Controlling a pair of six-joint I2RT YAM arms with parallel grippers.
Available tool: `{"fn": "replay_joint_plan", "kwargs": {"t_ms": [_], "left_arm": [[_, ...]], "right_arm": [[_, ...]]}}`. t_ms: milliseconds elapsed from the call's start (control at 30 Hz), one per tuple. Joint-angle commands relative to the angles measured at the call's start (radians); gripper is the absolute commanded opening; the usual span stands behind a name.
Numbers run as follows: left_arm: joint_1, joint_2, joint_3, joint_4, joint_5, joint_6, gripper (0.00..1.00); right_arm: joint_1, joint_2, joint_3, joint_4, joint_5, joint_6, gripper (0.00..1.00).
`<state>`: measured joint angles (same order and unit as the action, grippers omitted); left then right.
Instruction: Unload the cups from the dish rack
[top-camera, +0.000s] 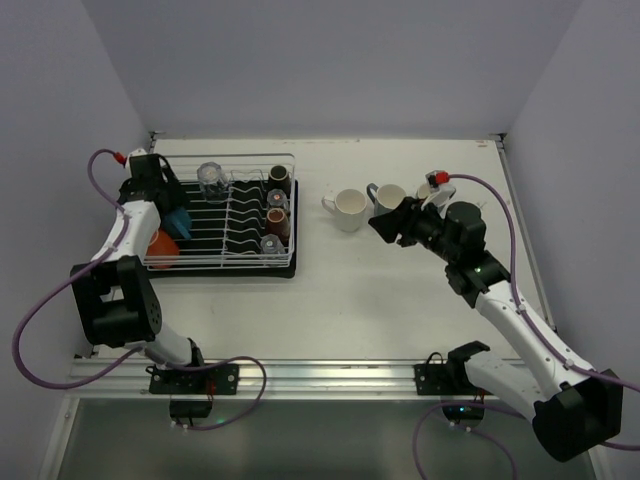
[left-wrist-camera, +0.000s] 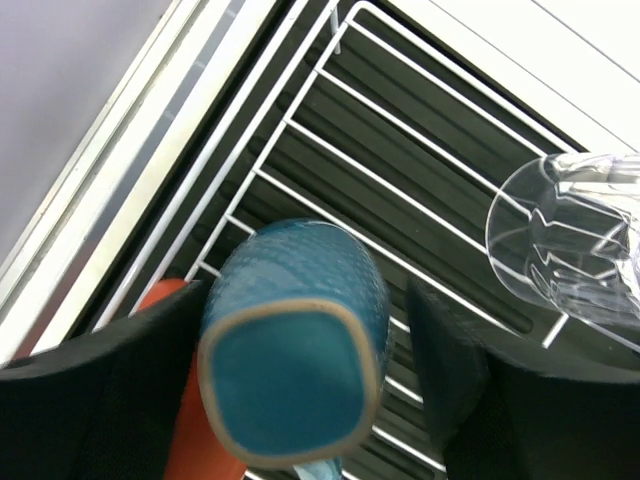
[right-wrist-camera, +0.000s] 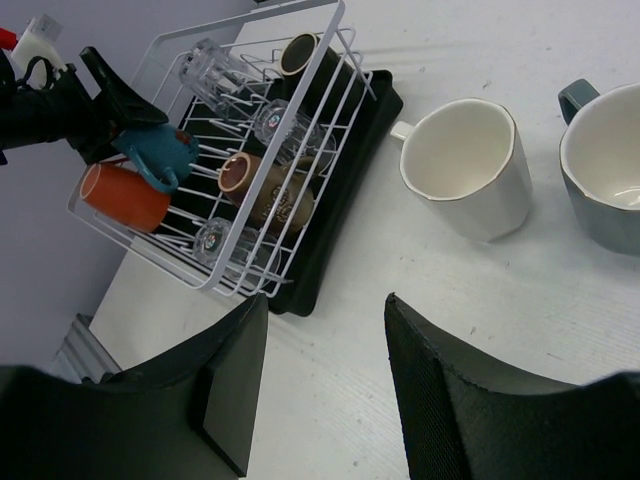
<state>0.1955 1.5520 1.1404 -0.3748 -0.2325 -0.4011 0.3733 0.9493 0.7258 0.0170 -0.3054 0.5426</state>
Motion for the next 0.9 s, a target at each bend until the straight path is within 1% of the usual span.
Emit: {"fn": "replay_joint_plan", "kwargs": {"t_ms": [0,33,67,133,167,267,333,367,400,500,533,600,733,867], "left_arm": [[0.007,0.025,0.009,0.042,0.054,-0.008,0.78],[0.007,0.023,0.009,0.046,0.059,-0.011,0.71],[0.007,0.022,0.009,0.051,0.07,-0.015,0.53],[0.007,0.01,0.01,0.056,0.071,-0.018,0.35],[0.007,0.003,0.016,0.054,0.07,-0.019,0.22],[0.007,-0.033,0.028,0.054,0.073,-0.028,0.09],[0.007,-0.065,0.042,0.054,0.076,-0.039,0.06],[0.007,-0.075,0.045,0.054,0.085,-0.042,0.01],[0.007,-0.099,0.048,0.054,0.093,-0.048,0.0],[0.007,-0.157,0.042,0.063,0.116,-0.062,0.0],[0.007,-0.174,0.029,0.071,0.125,-0.065,0.0],[0.007,-0.222,0.012,0.08,0.148,-0.071,0.0],[0.007,-0.311,-0.054,0.093,0.177,-0.085,0.0],[0.007,-0.424,-0.097,0.088,0.235,-0.094,0.0]], "right_arm": [[0.009,0.002,0.003,0.04,0.006,0.002,0.54],[0.009,0.0,0.004,0.037,0.008,0.0,0.54],[0.01,0.0,0.004,0.035,0.011,0.0,0.54],[0.01,-0.001,0.007,0.034,0.012,0.0,0.54],[0.012,-0.001,0.011,0.034,0.011,0.0,0.54],[0.024,0.003,0.02,0.034,0.011,0.008,0.54],[0.032,0.014,0.035,0.034,-0.001,0.017,0.56],[0.045,0.019,0.041,0.034,-0.007,0.02,0.57],[0.055,0.022,0.046,0.034,-0.011,0.029,0.58],[0.099,0.043,0.079,0.038,-0.006,0.045,0.62],[0.128,0.06,0.086,0.043,0.0,0.052,0.66],[0.156,0.075,0.106,0.055,0.002,0.074,0.69],[0.234,0.138,0.153,0.106,-0.012,0.12,0.8],[0.308,0.225,0.225,0.13,-0.012,0.143,0.87]]}}
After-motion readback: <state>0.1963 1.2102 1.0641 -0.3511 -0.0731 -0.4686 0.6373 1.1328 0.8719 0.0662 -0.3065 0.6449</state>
